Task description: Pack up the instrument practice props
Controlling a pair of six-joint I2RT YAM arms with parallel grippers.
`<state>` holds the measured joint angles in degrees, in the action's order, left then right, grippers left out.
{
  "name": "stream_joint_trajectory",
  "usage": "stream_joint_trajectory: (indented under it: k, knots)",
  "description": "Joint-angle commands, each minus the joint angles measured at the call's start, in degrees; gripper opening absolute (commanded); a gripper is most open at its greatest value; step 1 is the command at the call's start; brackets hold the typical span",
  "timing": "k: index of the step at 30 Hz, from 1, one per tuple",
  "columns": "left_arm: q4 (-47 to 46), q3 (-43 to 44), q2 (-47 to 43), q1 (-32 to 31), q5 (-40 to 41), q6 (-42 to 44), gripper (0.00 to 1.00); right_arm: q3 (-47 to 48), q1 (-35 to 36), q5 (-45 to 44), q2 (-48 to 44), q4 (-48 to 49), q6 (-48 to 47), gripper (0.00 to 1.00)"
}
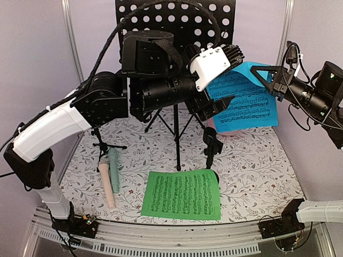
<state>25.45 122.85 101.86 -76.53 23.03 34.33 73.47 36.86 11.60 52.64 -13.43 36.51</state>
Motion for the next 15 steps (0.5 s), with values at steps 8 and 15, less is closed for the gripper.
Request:
stream_joint_trajectory:
  k: [8, 15]
  knots:
    - [9.88, 12.45, 9.30, 0.11, 5.85, -7.75, 0.97, -0.08, 1.30, 5.40, 2.54, 2.50, 2.47, 0.00]
    - [12.89, 12.71, 10.00, 3.12, 8.39, -12.24, 0.83, -0.25, 1.59, 6.22, 2.25, 2.30, 2.72, 0.00]
